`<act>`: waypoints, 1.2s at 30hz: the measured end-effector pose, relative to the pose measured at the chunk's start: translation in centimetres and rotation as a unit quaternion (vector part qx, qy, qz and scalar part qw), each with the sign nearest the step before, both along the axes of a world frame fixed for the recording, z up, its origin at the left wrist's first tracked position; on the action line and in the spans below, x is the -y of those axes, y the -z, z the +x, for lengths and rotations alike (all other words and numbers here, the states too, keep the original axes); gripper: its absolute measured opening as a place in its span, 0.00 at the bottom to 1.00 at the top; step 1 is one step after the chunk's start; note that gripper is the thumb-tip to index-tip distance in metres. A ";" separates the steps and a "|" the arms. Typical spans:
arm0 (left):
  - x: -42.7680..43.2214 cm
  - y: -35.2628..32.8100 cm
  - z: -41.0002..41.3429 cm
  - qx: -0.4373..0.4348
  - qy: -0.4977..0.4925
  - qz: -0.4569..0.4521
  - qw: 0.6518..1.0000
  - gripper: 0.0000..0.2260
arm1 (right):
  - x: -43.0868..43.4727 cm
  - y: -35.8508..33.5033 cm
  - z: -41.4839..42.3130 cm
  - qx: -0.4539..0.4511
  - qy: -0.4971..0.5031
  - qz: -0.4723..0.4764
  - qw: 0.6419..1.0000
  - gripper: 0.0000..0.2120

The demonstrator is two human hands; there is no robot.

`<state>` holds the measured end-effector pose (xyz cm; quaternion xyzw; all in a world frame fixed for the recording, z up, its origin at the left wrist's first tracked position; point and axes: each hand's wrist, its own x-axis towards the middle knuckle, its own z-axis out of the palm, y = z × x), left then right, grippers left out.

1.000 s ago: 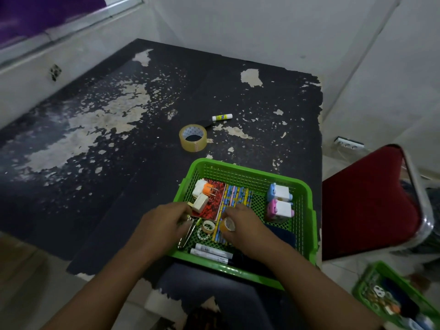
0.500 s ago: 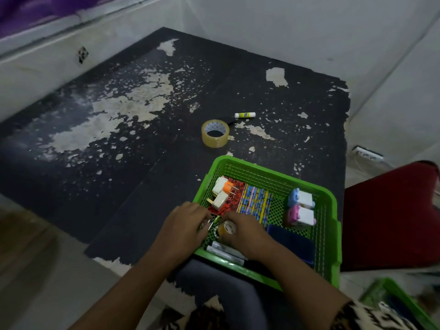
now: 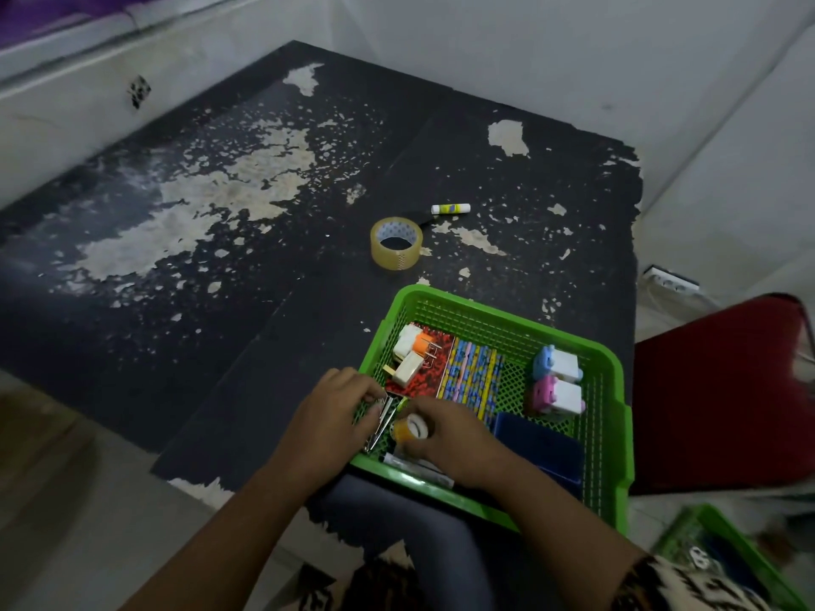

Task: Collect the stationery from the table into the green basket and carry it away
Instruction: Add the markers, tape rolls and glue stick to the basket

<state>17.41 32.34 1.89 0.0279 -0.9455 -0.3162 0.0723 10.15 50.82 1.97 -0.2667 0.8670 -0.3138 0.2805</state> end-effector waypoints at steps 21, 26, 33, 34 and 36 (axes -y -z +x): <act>0.7 0.1 0.0 0.002 0.025 0.027 0.999 0.05 | 1.6 2.2 0.4 -0.098 -0.009 0.088 0.991 0.17; 1.1 0.2 -0.1 -0.001 0.034 0.035 0.999 0.05 | 2.2 1.8 0.2 -0.091 0.019 0.043 0.995 0.11; 1.3 0.2 -0.2 -0.005 0.043 0.041 0.998 0.04 | 2.8 2.0 0.3 -0.083 0.032 0.054 0.995 0.09; 1.3 0.2 -0.2 -0.006 0.044 0.041 0.998 0.04 | 2.8 1.9 0.3 -0.080 0.038 0.051 0.995 0.10; 1.4 0.2 -0.2 -0.006 0.044 0.039 0.998 0.04 | 2.8 1.8 0.2 -0.069 0.057 0.037 0.995 0.13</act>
